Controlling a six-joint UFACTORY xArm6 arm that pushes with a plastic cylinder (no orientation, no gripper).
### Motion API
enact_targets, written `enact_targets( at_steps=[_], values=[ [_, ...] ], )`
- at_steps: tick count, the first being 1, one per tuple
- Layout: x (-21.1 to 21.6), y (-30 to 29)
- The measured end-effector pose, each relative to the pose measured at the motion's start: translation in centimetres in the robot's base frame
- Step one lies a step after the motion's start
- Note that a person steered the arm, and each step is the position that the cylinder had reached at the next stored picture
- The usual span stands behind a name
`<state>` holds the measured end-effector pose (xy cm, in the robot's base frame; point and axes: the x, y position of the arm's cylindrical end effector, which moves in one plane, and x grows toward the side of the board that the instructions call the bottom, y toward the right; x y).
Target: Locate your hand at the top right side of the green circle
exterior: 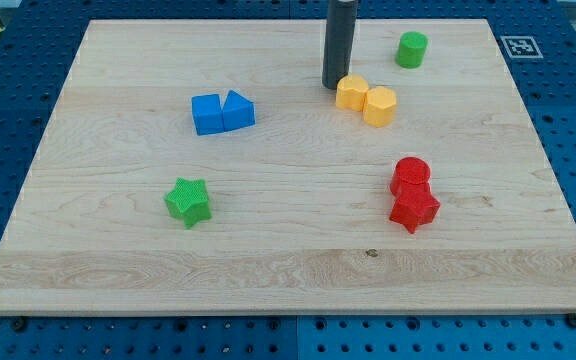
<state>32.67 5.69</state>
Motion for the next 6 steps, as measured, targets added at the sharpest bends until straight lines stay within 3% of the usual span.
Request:
enact_targets(
  at_steps=[3,6],
  values=[
    [-1.7,-1.1],
    [-1.6,2.2]
  ],
)
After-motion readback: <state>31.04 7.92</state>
